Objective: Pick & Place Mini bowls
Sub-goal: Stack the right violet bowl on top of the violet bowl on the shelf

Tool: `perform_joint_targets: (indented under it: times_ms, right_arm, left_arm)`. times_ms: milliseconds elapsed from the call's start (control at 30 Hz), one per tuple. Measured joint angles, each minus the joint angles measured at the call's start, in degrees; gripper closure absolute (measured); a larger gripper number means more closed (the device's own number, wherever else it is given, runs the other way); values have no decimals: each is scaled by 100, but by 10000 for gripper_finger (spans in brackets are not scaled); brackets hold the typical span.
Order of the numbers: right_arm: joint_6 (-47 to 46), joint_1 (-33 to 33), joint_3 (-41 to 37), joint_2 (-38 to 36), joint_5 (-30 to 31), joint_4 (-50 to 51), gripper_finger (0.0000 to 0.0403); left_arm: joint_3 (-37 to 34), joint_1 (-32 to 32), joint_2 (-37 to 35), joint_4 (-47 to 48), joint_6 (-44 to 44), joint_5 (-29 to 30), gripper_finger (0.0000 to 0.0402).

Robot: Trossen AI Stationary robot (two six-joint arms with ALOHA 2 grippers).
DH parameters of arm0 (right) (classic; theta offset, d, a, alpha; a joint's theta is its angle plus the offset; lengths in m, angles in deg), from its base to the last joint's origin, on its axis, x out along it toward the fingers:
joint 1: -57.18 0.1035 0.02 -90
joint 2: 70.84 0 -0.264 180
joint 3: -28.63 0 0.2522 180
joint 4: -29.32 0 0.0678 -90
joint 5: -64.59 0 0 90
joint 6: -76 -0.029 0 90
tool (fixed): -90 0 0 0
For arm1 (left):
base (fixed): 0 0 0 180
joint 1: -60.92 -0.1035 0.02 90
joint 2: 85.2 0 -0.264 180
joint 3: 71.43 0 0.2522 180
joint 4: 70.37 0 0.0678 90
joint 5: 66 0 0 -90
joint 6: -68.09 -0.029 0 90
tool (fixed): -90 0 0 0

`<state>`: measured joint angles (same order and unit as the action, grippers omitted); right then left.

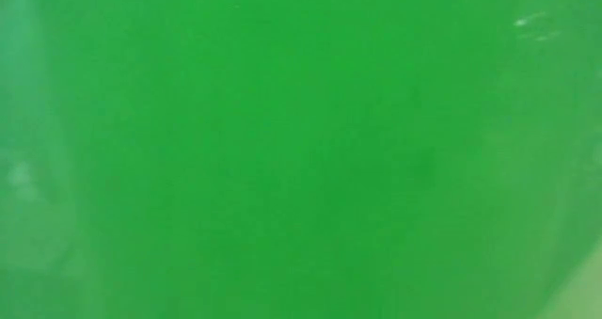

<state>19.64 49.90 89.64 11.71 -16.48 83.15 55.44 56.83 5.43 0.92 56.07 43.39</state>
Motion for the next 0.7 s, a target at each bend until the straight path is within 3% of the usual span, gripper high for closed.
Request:
perform_joint_targets:
  times_ms: [300, 400, 533, 700]
  right_arm:
    - [268, 0, -5, 489, -134, -164, 284]
    - [283, 0, -7, 553, -212, -271, 313]
    - [321, 0, -7, 574, -270, -312, 380]
    - [302, 0, 9, 392, -304, -308, 393]
  left_arm:
    - [1, 0, 0, 1, -123, 0, 273]
    - [0, 0, 0, 1, -128, 0, 273]
    - [-1, 0, 0, 1, -130, 0, 273]
    - [0, 0, 0, 3, -130, -1, 273]
